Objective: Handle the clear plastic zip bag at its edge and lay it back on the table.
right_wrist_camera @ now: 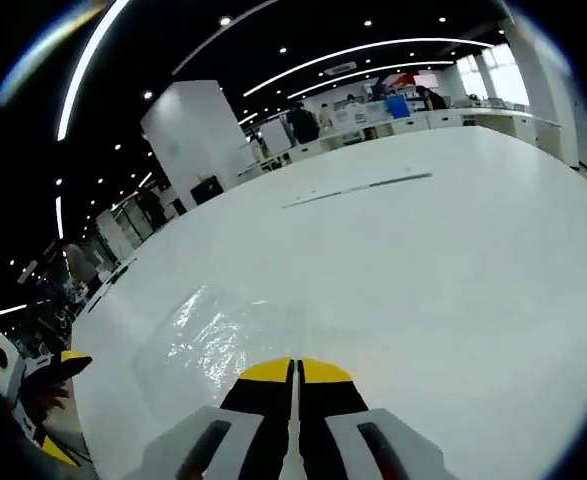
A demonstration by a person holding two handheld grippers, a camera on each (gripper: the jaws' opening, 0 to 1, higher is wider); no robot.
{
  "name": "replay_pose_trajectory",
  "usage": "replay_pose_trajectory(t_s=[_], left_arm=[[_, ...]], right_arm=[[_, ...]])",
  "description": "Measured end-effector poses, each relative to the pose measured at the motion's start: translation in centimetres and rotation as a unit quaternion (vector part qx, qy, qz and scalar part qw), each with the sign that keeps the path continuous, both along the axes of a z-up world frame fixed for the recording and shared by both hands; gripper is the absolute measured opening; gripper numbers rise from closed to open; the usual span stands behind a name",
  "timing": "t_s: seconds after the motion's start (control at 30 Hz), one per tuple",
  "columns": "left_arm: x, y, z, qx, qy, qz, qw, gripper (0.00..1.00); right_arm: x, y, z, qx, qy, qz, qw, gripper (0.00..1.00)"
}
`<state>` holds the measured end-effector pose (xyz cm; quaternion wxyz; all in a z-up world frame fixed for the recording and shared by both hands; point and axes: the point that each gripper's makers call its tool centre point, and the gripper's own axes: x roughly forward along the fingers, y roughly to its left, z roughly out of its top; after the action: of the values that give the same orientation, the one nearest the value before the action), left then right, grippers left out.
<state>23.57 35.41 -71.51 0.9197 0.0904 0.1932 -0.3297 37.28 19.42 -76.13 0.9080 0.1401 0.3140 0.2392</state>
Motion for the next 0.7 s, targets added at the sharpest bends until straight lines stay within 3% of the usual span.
replay_pose_trajectory(t_s=[0.27, 0.4, 0.7], left_arm=[[-0.6, -0.9, 0.8, 0.012, -0.008, -0.004, 0.9999, 0.85], [-1.1, -2.1, 0.6, 0.048, -0.021, -0.024, 0.9984, 0.84], [-1.2, -4.9, 0.2, 0.045, -0.011, -0.026, 0.9986, 0.83]], right_arm=[[-1.5, 0.4, 1.0, -0.01, -0.014, -0.014, 0.9997, 0.0], [-2.4, 0.5, 1.5, -0.001, -0.014, -0.024, 0.9996, 0.0], [-4.5, 1.3, 2.0, 0.001, -0.012, -0.03, 0.9995, 0.0]])
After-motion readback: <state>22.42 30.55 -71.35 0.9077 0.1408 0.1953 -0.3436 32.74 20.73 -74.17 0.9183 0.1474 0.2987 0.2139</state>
